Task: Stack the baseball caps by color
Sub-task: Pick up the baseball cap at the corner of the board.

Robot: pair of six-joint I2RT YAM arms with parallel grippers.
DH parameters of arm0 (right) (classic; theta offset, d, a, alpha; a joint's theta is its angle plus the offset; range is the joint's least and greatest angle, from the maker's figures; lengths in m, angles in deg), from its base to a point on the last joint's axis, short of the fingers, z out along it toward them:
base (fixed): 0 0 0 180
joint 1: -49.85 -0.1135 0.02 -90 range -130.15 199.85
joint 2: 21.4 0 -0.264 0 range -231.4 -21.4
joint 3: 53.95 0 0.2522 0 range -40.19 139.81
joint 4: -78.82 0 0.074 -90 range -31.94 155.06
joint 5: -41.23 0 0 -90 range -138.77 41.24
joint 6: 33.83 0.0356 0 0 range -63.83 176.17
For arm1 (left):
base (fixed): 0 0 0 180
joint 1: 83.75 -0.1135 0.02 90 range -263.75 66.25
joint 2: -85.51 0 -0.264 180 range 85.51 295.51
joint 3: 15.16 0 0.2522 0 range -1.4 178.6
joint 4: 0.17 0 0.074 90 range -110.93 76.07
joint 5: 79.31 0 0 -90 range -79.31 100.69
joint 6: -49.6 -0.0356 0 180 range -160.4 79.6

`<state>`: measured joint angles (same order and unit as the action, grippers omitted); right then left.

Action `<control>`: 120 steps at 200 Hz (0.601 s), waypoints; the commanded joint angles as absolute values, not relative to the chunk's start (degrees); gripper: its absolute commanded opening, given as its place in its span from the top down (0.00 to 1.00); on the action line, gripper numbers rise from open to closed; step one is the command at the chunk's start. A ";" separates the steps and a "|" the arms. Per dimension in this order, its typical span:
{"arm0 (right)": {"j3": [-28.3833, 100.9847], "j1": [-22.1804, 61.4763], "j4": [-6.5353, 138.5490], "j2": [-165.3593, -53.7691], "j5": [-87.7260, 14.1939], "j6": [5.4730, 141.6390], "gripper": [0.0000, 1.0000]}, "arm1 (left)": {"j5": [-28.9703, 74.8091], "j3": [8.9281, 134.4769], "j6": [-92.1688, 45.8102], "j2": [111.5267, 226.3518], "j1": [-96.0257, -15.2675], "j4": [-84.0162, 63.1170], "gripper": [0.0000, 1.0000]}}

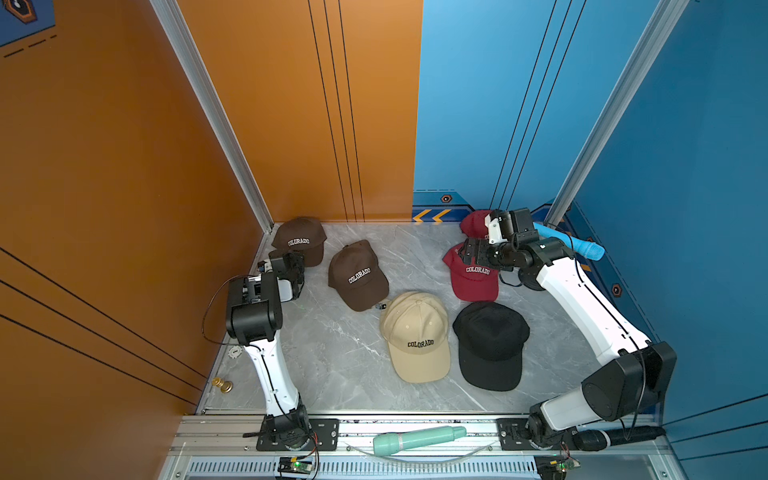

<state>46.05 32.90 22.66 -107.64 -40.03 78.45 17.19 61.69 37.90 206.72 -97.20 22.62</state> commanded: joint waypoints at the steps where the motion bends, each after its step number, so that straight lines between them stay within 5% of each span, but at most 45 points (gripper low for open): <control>1: 45.79 32.12 21.58 -105.35 -42.64 79.20 0.00 | 17.76 62.47 38.88 208.32 -97.48 25.57 0.49; 64: 45.77 30.38 19.15 -102.76 -45.52 79.20 0.00 | 18.62 59.86 42.16 209.65 -96.93 37.14 1.00; 120: 46.12 27.52 16.27 -99.65 -48.17 79.76 0.00 | 17.53 53.37 46.06 204.70 -95.77 49.34 1.00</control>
<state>46.05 29.08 19.76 -101.93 -45.24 78.74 18.35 56.03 44.26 208.18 -96.54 43.63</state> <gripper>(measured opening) 0.996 0.061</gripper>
